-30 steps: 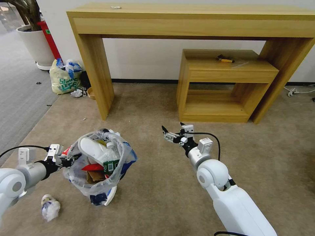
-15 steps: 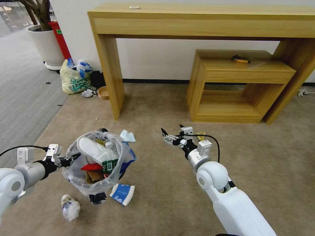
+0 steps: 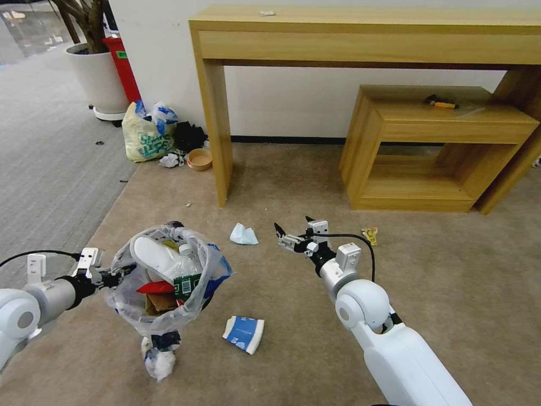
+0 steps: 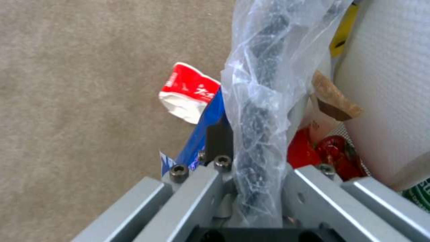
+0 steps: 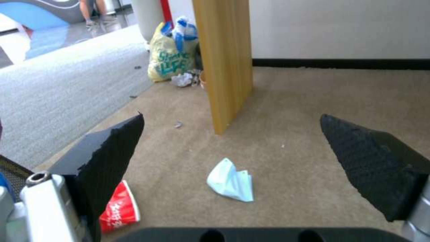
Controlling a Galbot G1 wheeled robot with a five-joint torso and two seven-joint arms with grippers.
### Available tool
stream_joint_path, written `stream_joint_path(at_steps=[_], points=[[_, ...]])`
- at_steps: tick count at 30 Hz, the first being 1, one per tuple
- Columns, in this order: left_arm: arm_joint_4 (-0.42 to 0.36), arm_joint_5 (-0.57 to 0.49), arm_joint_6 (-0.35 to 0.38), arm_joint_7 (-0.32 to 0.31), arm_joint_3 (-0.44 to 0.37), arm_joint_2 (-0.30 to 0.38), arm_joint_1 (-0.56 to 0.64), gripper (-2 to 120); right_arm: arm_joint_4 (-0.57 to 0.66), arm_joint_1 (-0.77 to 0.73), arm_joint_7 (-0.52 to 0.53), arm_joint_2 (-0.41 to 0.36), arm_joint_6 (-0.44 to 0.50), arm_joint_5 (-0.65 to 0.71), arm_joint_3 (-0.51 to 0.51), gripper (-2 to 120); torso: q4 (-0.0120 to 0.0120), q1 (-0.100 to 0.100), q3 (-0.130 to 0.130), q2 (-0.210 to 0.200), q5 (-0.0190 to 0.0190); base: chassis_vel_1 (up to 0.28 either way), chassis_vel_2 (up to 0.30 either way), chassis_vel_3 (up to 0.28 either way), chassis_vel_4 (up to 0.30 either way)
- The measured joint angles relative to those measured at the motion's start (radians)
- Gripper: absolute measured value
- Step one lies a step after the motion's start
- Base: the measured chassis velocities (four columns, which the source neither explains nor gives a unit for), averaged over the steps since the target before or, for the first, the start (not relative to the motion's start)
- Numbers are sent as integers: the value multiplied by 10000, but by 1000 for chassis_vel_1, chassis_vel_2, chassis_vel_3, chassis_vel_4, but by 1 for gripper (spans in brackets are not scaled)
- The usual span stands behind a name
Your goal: Pick up the trash bin and place the garbage on the floor into it.
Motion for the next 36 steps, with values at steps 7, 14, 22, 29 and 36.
stream_joint_path(at_steps=[7,14,22,29,36], points=[[13,-9,0,1,-23,20,-8,0,-18,6,-19,19,17,-34,-78,100,3,0,0,0,0,150,150,-153,-144],[13,-14,-1,3,-55,31,8,0,-39,-10,-19,23,38,-41,-92,100,-2,0,0,0,-1,142,139,-154,-149],[4,-1,0,3,-100,7,28,0,-37,-66,-29,-2,41,-60,-148,100,0,0,0,1,0,158,159,-145,-153],[-49,-5,0,9,-145,40,54,0,-38,-109,-30,-1,41,-67,-176,100,4,-1,0,0,1,104,106,-101,-119],[-105,-6,0,8,-147,41,65,0,-15,-228,-30,-35,36,-68,-164,100,1,0,0,0,0,9,10,-7,-9]])
